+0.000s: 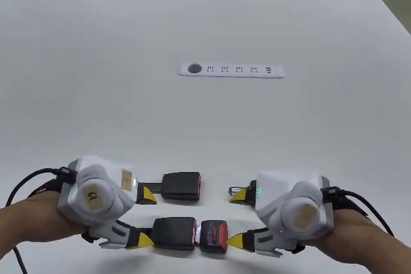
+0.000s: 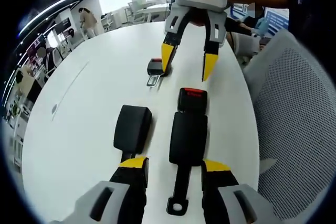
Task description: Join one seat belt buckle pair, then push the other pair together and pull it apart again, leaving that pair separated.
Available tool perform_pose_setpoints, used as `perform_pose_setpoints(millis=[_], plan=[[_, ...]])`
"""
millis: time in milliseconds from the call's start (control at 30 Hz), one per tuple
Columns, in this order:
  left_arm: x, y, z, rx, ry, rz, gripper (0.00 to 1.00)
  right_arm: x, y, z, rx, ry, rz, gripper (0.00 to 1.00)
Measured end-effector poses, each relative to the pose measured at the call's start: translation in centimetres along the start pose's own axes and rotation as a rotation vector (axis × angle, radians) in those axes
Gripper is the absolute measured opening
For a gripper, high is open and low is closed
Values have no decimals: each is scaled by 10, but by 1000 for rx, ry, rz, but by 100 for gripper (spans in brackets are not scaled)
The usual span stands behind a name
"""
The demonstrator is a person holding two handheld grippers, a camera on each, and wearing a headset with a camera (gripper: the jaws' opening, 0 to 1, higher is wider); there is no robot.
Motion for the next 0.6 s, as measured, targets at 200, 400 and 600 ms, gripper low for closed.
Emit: perform_pose_setpoints(millis=[200, 400, 600], plan=[[-10, 7, -3, 14, 25, -33, 42, 10, 4, 6, -13, -8, 13, 36], [-22, 9, -8, 24, 41, -52, 42, 20, 8, 13, -26, -20, 23, 36], [-34, 4, -12, 19, 43, -54, 43, 31, 11, 22, -44, -33, 40, 36]])
Point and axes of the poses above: the centre of the closed fingertips' face, and the gripper's own axes: y roughly backward along the fingers, x roughly to its right, z roughly out of its underside, the point moved 9 cm from there along y, roughly backward along the fingers, and after that the axes turned 6 degrees about y, right-handed, at the moved point
